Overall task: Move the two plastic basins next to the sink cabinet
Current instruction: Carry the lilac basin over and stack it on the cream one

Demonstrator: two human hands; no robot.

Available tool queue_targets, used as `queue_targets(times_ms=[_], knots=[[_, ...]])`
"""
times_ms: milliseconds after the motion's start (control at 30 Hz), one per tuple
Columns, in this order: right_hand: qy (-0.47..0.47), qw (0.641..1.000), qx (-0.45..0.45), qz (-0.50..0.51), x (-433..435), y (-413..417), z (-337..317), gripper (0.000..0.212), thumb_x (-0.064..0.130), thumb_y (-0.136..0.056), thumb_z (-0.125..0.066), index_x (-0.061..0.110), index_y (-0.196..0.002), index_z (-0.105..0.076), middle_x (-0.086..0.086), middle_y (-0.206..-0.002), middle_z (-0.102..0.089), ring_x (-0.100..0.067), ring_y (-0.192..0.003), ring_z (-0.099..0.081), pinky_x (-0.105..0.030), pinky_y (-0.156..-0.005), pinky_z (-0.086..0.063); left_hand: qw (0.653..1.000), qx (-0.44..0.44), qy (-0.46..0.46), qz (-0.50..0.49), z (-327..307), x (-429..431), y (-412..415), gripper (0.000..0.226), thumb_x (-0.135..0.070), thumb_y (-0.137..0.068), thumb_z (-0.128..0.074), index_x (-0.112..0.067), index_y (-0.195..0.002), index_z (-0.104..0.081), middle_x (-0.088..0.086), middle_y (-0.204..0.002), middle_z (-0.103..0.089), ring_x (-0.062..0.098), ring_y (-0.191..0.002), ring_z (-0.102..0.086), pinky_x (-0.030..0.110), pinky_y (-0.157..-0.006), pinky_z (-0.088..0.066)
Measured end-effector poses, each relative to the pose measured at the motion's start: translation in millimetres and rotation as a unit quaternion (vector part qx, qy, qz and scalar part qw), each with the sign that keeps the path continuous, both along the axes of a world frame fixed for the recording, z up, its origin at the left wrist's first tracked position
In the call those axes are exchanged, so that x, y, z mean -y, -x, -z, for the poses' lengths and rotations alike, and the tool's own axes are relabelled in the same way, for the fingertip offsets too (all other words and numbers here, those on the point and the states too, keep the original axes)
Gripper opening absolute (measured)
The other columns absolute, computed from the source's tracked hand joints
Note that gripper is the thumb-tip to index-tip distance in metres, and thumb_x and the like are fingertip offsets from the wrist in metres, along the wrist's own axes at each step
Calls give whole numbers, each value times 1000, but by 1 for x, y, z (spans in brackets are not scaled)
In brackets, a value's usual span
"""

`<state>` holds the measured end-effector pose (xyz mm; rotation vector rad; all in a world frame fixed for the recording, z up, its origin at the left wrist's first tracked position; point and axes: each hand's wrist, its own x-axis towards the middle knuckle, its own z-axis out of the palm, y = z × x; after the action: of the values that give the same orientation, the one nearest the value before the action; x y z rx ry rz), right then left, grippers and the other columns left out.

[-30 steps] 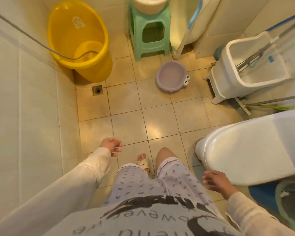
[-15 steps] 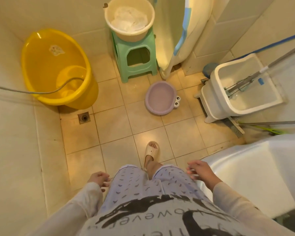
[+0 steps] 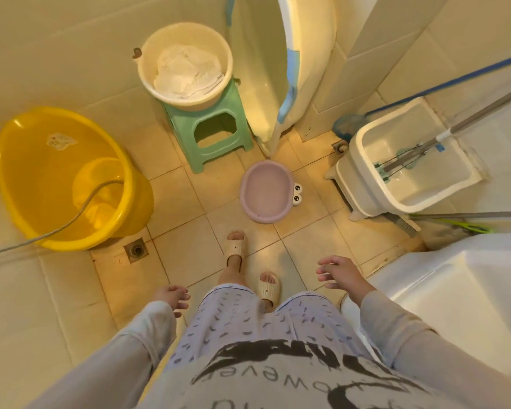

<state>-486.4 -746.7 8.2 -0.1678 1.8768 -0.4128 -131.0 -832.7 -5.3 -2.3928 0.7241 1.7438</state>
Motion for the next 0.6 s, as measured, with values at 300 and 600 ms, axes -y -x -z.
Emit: queue_targets(times_ms=[300,600], knots=[[-59,990,-14,126,0,14,8,21,3,-88,-53,4,-108,-62,-11,-83,-64,-22,-68,-60,-27,-58,-47,981,-34,39,189,6,168,64,13,-5,-91,-42,-7,-91,-55,2,-70,-57,16,-58,-51,24,-53,-38],[-107,980,-1,170,5,19,36,13,11,-92,-53,6,-102,-60,-10,-83,-61,-25,-72,-60,-32,-66,-46,958,-30,14,285,37,232,105,14,-6,-91,-42,-8,-92,-56,1,-72,-58,15,-61,-54,25,-55,-41]])
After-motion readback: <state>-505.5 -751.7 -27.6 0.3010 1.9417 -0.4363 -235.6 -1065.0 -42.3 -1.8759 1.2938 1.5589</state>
